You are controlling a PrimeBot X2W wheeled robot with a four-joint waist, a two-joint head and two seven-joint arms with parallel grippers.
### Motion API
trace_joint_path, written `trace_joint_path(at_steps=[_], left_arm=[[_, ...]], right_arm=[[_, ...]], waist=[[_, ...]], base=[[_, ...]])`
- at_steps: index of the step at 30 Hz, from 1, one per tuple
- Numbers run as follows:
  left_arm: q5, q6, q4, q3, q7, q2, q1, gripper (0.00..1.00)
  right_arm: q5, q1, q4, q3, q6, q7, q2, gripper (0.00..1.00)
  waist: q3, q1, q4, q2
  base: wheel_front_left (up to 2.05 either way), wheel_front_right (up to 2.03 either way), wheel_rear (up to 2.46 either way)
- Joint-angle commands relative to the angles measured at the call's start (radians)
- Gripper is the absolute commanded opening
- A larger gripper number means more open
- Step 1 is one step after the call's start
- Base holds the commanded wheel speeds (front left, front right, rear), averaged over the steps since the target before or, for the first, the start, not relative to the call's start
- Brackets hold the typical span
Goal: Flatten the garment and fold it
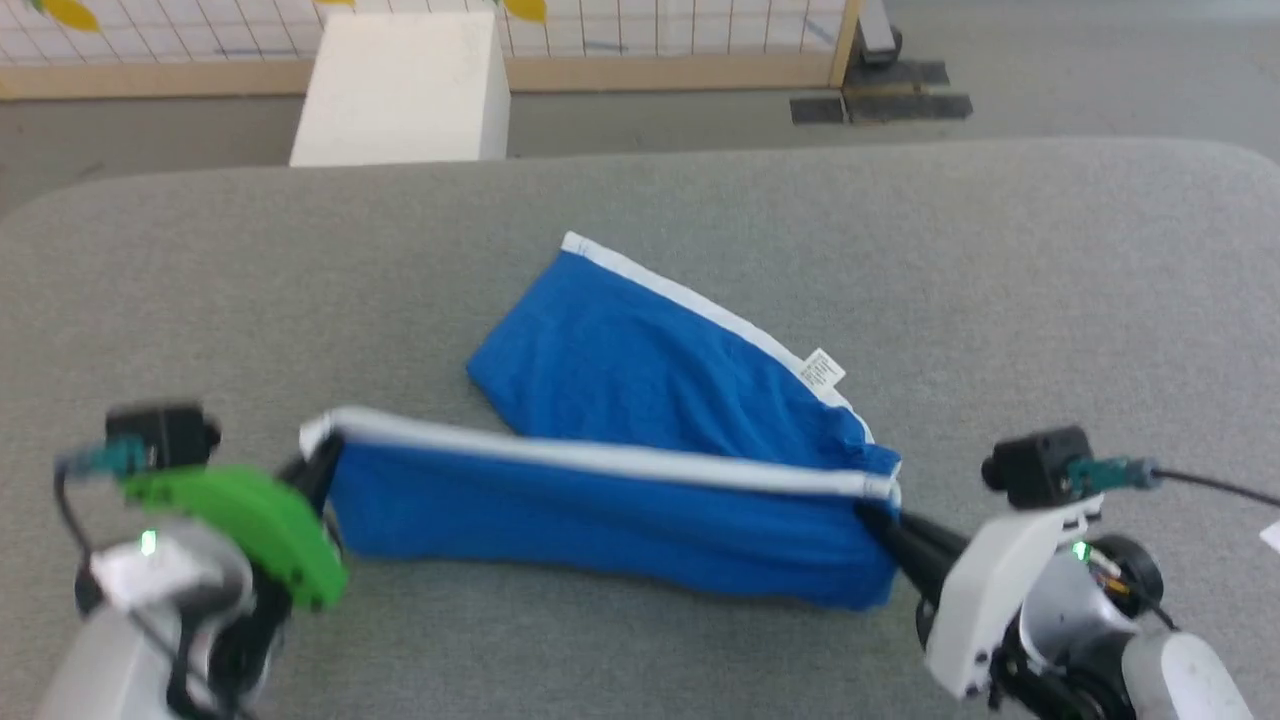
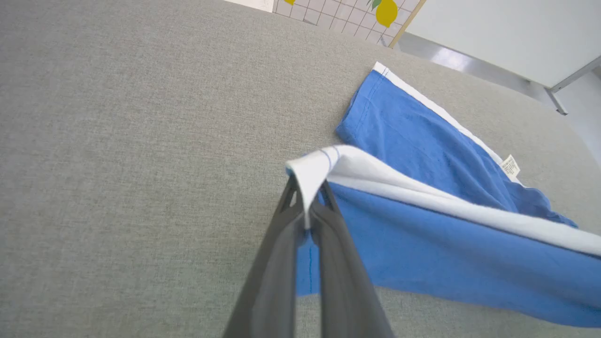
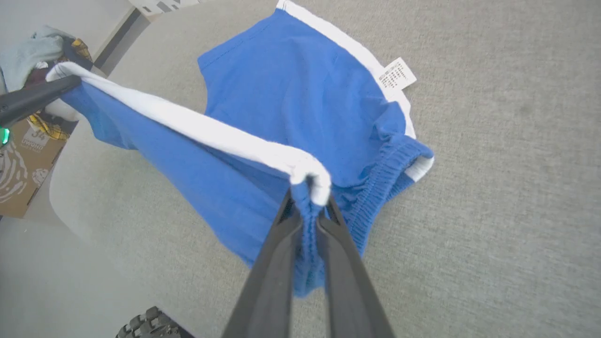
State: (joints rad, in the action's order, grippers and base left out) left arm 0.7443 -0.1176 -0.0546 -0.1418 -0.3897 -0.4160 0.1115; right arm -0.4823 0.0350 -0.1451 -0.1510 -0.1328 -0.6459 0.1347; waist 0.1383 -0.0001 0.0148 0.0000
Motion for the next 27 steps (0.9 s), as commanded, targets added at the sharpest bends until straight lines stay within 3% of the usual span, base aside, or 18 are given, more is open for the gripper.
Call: trace_joint_path(at_steps=[1,6,12,27], left_arm=[[-0.016,0.012,0.029,-0.004,-0.009,-0.017,0.064,0.00],[-0.046,0.083,0.164,-0.064,-0.033,-0.018,0.298,0.00],[-0.090,0.150,0.311,-0.124,-0.040,-0.006,0.516,0.00],[-0.148,0.202,0.535,-0.198,-0.062,-0.001,0.778,0.00]], right_arm=[[0.028,0.026,0.009,0.026,0.002,0.009,-0.016,0.00],[0.097,0.106,0.031,0.066,0.002,0.027,-0.073,0.00],[0.097,0.182,0.057,0.082,0.002,0.084,-0.084,0.00],[0.064,0.269,0.147,0.034,0.002,0.165,-0.084,0.00]], waist=[[0.059,0.0001,-0.027,0.0000],[0.165,0.0001,-0.056,0.0000],[0.268,0.0001,-0.098,0.0000],[0.394,0.0001,-0.181,0.0000]], base=[[0.00,0.00,0.00],[0.00,0.00,0.00],[0.00,0.00,0.00],[0.00,0.00,0.00]])
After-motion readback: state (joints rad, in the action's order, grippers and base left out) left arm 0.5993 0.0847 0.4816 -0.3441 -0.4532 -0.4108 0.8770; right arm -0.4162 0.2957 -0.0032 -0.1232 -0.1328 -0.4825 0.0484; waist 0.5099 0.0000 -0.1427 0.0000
